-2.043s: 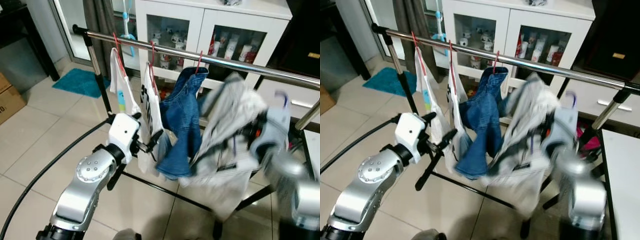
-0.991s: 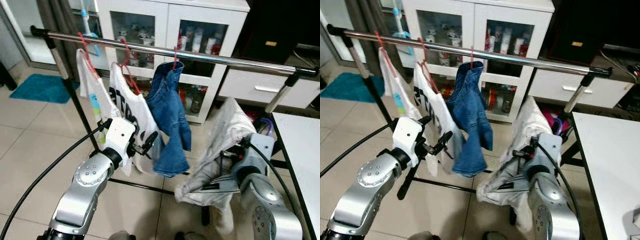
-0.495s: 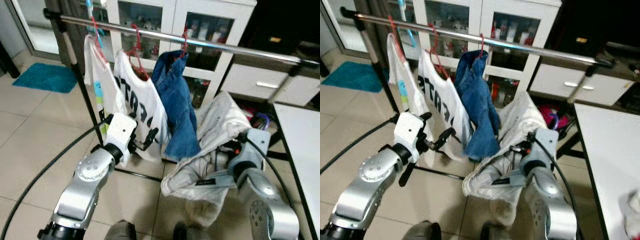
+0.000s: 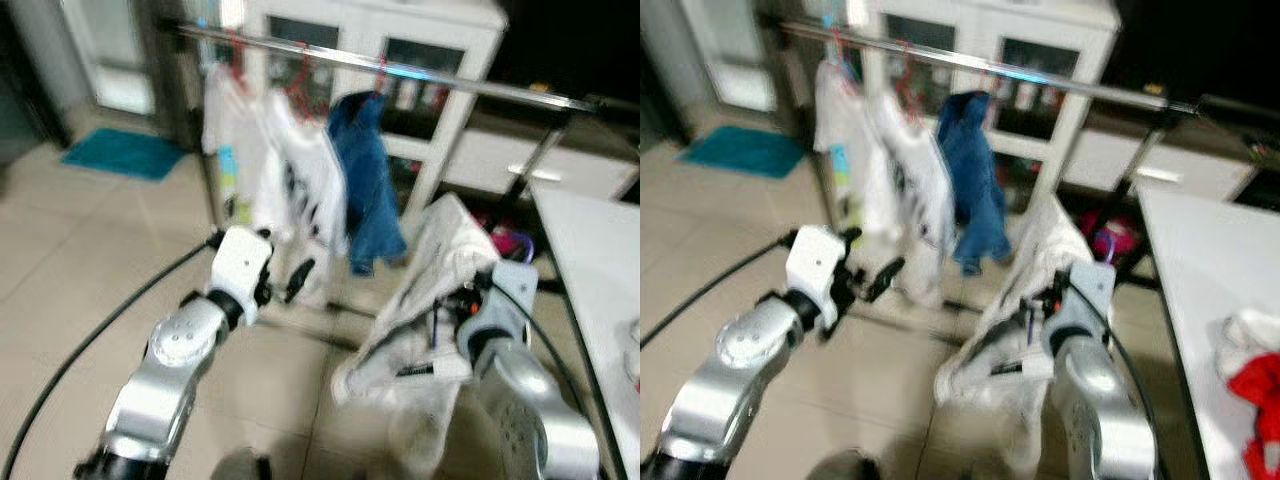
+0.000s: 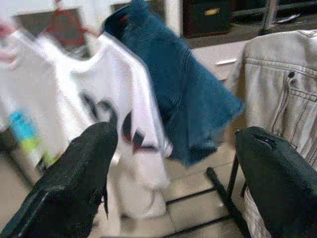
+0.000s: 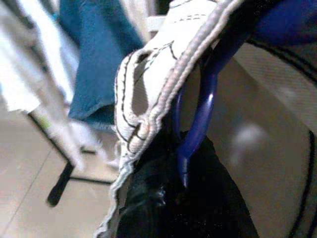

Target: Hang hanger

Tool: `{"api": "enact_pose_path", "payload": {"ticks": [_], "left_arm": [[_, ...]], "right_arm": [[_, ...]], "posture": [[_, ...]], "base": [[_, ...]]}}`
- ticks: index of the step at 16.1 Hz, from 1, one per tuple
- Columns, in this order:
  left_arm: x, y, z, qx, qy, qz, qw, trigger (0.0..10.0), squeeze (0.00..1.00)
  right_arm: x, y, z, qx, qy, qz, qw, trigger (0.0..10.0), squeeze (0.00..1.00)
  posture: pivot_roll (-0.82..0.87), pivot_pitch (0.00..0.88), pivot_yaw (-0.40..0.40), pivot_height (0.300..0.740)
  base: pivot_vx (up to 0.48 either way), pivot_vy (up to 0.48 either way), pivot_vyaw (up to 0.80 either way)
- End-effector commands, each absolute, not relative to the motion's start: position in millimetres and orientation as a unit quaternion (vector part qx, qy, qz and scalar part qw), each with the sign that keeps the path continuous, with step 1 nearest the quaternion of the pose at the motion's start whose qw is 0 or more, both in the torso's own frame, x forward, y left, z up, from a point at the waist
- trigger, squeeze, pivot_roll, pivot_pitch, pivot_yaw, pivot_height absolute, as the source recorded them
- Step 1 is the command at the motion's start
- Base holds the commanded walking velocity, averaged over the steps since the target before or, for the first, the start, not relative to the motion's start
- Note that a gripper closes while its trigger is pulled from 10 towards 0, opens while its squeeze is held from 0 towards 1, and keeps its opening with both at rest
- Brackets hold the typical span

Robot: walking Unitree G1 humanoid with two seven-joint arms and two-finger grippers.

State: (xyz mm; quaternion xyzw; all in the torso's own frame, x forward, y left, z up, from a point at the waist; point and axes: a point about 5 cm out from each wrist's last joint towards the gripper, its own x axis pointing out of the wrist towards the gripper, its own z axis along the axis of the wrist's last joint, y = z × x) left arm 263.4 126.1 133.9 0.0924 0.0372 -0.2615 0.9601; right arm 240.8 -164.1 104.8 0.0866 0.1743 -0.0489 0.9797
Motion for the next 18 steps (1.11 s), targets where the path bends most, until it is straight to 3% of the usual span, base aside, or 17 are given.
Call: {"api": "enact_pose_path", "payload": {"ticks": [1,7,12,18], "left_arm": [[262.8,123.8,136.2,0.095,0.034,-0.266,0.959,10.0,0.0],[261.7,125.0,136.6,0.094,0.036,-0.266,0.959,10.0,0.0],[261.1,125.8,135.8,0.091,0.044,-0.265,0.959,10.0,0.0],[259.3,126.4,135.3,0.09,0.046,-0.268,0.958,10.0,0.0]], "right_arm": [[242.8,-166.0,116.6,0.082,0.144,-0.047,0.985,10.0,0.0],[241.1,-166.5,116.1,0.072,0.143,-0.041,0.986,10.0,0.0],[240.7,-166.0,115.7,0.072,0.143,-0.039,0.986,10.0,0.0],[239.7,-165.5,115.4,0.068,0.145,-0.034,0.986,10.0,0.0]], "posture": [[0.04,0.048,-0.063,0.74],[0.04,0.059,-0.066,0.74],[0.04,0.061,-0.068,0.74],[0.04,0.057,-0.068,0.74]], "base": [[-0.244,0.0,0.0],[-0.245,0.0,0.0],[0.0,0.0,0.0],[0.0,0.374,0.0]]}}
